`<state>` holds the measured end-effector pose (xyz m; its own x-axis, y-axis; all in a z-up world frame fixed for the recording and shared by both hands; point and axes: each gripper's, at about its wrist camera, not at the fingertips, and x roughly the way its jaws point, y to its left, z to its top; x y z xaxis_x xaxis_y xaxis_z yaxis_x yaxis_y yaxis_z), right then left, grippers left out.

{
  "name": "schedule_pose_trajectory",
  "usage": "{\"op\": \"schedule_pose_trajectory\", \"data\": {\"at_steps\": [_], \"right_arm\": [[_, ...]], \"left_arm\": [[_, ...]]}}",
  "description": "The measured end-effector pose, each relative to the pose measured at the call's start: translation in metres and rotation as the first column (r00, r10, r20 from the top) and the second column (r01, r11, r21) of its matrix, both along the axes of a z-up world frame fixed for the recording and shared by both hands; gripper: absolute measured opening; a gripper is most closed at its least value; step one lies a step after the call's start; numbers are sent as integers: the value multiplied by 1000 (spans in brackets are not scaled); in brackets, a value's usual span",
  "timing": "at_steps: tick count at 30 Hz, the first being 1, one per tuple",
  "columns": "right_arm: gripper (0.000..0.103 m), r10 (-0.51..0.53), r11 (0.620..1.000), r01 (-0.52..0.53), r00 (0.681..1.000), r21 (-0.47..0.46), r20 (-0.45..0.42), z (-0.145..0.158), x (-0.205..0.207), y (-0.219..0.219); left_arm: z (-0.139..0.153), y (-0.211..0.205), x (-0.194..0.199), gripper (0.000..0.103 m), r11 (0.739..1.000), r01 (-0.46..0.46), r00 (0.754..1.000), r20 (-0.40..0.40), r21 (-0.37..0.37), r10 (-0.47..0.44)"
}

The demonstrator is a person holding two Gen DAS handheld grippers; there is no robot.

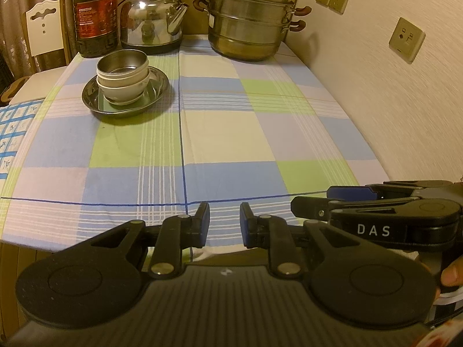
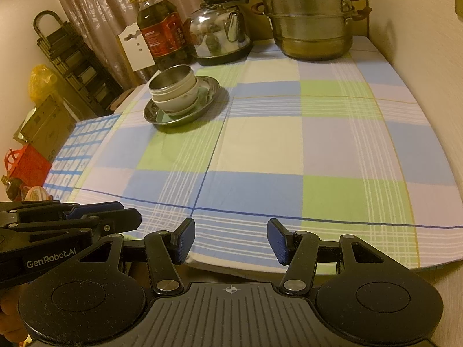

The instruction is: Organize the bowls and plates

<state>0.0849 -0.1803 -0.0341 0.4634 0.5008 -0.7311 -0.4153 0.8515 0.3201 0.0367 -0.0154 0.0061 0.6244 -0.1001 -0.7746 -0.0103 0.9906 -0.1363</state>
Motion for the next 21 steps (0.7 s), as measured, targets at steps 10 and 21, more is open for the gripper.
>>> {"op": "schedule_pose_trajectory", "data": {"at_steps": [10,21], "right_arm": [[55,0,1000,0,1000,0,0,0,0,0],[56,-1,1000,1,1000,0,0,0,0,1]], "left_arm": [[0,0,0,19,1000,0,1000,1,1,0],[0,6,-2,22,1000,-9,1000,11,15,9]]}}
